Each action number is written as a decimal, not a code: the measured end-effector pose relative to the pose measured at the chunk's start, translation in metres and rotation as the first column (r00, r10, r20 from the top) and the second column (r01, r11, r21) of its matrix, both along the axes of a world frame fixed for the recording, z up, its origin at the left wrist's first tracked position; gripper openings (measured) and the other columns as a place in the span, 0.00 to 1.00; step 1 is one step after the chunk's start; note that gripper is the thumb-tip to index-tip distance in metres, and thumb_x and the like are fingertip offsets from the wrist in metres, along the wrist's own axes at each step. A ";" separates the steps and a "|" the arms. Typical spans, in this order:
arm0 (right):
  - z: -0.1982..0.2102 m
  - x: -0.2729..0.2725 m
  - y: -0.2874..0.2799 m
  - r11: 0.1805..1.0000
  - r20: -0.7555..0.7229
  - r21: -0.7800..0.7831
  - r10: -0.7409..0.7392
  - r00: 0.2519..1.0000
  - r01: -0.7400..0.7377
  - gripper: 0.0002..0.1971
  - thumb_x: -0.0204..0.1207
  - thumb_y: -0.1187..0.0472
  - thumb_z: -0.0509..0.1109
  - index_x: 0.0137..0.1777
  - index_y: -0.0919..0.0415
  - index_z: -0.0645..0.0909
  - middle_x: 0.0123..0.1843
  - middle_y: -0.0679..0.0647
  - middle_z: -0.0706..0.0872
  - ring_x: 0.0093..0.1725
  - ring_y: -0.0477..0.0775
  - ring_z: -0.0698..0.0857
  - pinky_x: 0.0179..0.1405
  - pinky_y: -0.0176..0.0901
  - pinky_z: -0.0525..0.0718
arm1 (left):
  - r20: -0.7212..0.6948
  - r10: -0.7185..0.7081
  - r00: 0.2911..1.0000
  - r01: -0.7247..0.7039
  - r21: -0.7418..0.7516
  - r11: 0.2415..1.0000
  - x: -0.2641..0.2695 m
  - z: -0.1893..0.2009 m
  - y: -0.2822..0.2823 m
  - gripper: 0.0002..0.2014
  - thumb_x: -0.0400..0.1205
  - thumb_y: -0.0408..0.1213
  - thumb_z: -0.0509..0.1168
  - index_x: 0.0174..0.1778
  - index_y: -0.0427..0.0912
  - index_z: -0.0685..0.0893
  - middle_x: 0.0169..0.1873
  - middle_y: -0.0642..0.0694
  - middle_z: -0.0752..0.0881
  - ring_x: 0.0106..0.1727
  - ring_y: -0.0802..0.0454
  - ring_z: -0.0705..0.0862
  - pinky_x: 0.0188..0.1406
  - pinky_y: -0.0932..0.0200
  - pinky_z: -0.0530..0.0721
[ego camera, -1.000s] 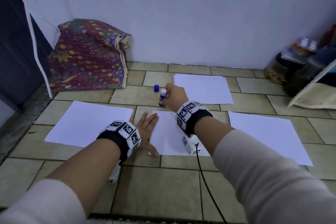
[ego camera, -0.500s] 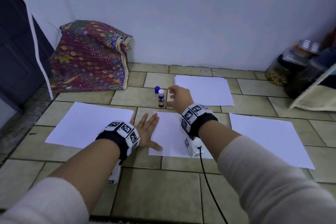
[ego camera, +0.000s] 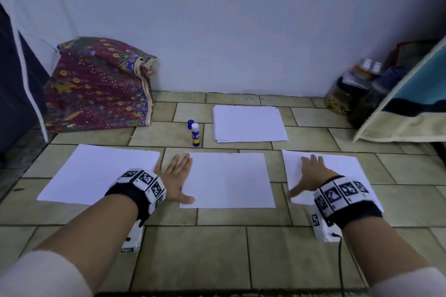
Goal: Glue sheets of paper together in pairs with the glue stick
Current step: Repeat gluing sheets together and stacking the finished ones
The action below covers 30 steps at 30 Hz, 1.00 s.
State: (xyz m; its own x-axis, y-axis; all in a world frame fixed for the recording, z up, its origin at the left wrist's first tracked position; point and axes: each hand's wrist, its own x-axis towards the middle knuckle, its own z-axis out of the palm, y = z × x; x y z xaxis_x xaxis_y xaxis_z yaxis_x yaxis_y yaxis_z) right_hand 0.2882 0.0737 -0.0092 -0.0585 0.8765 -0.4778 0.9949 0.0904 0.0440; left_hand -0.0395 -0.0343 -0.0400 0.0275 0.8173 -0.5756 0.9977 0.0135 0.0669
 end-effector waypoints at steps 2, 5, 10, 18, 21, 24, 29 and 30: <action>-0.003 0.012 -0.004 0.999 -0.012 -0.024 0.025 1.000 -0.026 0.60 0.61 0.40 0.81 0.82 0.64 0.47 0.84 0.59 0.50 0.83 0.61 0.51 0.77 0.61 0.64 | 0.002 0.001 1.000 -0.001 -0.027 1.000 0.000 0.003 0.001 0.76 0.41 0.86 0.39 0.81 0.43 0.27 0.79 0.52 0.24 0.82 0.50 0.29 0.79 0.34 0.36; -0.004 0.019 -0.008 0.996 -0.022 -0.039 0.077 0.997 -0.078 0.59 0.67 0.39 0.76 0.83 0.64 0.40 0.85 0.59 0.44 0.83 0.59 0.55 0.78 0.53 0.64 | -0.019 0.006 1.000 -0.007 -0.061 0.998 0.001 0.005 0.002 0.65 0.61 0.80 0.51 0.81 0.43 0.27 0.80 0.51 0.24 0.82 0.48 0.28 0.79 0.33 0.38; 0.005 0.025 -0.013 0.994 -0.047 -0.025 0.109 0.993 -0.111 0.47 0.78 0.42 0.65 0.84 0.58 0.39 0.86 0.57 0.43 0.82 0.56 0.60 0.77 0.45 0.62 | -0.067 0.014 0.998 -0.018 -0.063 0.998 0.005 0.005 0.001 0.55 0.78 0.68 0.59 0.81 0.43 0.27 0.80 0.51 0.25 0.82 0.48 0.29 0.79 0.33 0.40; 0.030 0.032 -0.011 0.950 -0.308 0.232 -0.134 0.942 0.211 0.10 0.83 0.56 0.61 0.46 0.61 0.77 0.53 0.63 0.85 0.48 0.61 0.79 0.52 0.47 0.75 | -0.108 -0.010 0.994 0.003 -0.066 0.998 0.007 0.012 0.002 0.58 0.75 0.72 0.58 0.82 0.41 0.29 0.81 0.49 0.27 0.83 0.47 0.31 0.80 0.33 0.43; 0.043 0.008 -0.015 0.940 -0.349 0.266 -0.112 0.930 0.213 0.10 0.78 0.49 0.65 0.41 0.54 0.73 0.45 0.57 0.82 0.47 0.60 0.77 0.63 0.68 0.76 | -0.103 0.025 0.994 -0.031 -0.058 0.998 0.011 0.015 0.003 0.55 0.78 0.66 0.62 0.83 0.40 0.31 0.82 0.48 0.29 0.83 0.47 0.32 0.80 0.32 0.47; 0.050 -0.042 -0.030 0.971 -0.377 0.227 0.020 0.926 0.072 0.11 0.78 0.46 0.64 0.44 0.54 0.75 0.46 0.56 0.80 0.55 0.62 0.78 0.64 0.70 0.75 | -0.138 0.037 0.990 -0.043 -0.037 0.998 0.018 0.019 0.004 0.56 0.77 0.65 0.63 0.83 0.40 0.33 0.82 0.48 0.30 0.83 0.49 0.33 0.77 0.27 0.45; 0.027 -0.118 -0.047 0.988 -0.412 0.094 0.151 0.899 -0.123 0.26 0.81 0.44 0.61 0.72 0.59 0.71 0.70 0.60 0.78 0.72 0.63 0.73 0.72 0.64 0.69 | -0.064 0.034 0.997 -0.038 -0.056 0.998 0.028 0.024 0.002 0.82 0.40 0.91 0.42 0.82 0.36 0.31 0.82 0.45 0.30 0.83 0.45 0.31 0.78 0.36 0.41; 0.024 -0.129 -0.050 0.987 -0.385 0.076 0.157 0.909 -0.139 0.27 0.82 0.44 0.60 0.74 0.60 0.69 0.72 0.60 0.77 0.72 0.62 0.73 0.74 0.61 0.66 | -0.062 0.033 0.998 -0.037 -0.061 0.997 0.029 0.025 0.001 0.88 0.29 0.90 0.36 0.82 0.35 0.31 0.82 0.45 0.29 0.83 0.44 0.31 0.78 0.38 0.41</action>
State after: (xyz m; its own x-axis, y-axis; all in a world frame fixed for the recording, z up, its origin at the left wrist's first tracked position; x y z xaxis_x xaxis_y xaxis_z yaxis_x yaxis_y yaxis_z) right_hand 0.1596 0.0234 0.0143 -0.3625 0.8636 -0.3505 0.9093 0.2453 -0.3361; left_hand -0.0110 -0.0336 -0.0154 -0.0368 0.7797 -0.6251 0.9987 0.0506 0.0044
